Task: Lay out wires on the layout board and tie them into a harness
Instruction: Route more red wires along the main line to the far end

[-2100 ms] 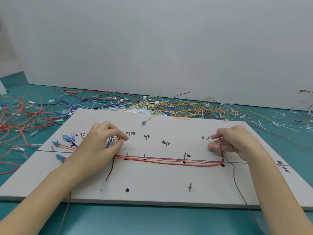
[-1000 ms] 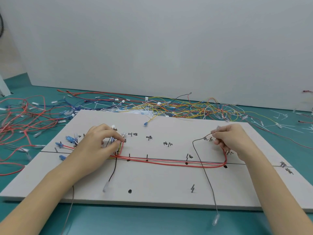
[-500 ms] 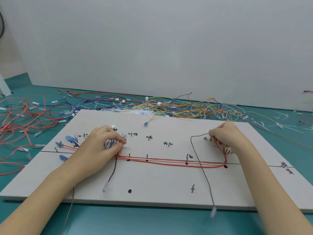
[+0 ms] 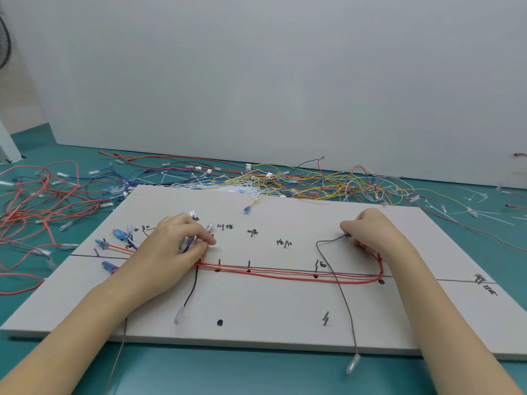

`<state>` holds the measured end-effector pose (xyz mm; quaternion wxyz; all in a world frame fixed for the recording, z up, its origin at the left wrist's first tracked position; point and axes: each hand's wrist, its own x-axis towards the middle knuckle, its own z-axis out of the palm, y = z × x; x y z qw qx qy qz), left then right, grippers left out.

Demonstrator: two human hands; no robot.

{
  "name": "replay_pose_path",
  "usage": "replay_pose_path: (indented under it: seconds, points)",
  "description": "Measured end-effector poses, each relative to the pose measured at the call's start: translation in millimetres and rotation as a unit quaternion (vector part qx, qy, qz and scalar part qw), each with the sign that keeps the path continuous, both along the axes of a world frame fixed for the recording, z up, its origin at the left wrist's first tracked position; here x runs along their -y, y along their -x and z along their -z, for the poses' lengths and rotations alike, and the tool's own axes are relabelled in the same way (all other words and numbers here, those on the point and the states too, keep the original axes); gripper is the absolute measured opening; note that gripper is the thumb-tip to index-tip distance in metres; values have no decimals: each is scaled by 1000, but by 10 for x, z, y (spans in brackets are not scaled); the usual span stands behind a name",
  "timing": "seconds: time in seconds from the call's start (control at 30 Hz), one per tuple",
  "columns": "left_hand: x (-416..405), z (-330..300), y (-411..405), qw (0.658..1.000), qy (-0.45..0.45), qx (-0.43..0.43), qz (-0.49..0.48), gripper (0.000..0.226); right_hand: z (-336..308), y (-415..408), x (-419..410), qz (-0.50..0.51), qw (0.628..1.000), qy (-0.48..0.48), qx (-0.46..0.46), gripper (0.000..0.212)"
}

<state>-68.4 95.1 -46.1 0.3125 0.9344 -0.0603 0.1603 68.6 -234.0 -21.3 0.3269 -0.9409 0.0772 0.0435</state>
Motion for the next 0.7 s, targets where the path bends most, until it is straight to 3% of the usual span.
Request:
replay_pose_path:
  seconds: [0.23,0.37,0.7]
  points:
    - [23,1,20,1000,-3,4,2,29,39,90,-141,-13,992,121,16,21]
    - [25,4,20,1000,-1,3,-1,26,34,134,-243,19,986,167,11,50]
    - [10,21,12,1000,-2,0,0,24,98,281,-438,14,974,225,3,59]
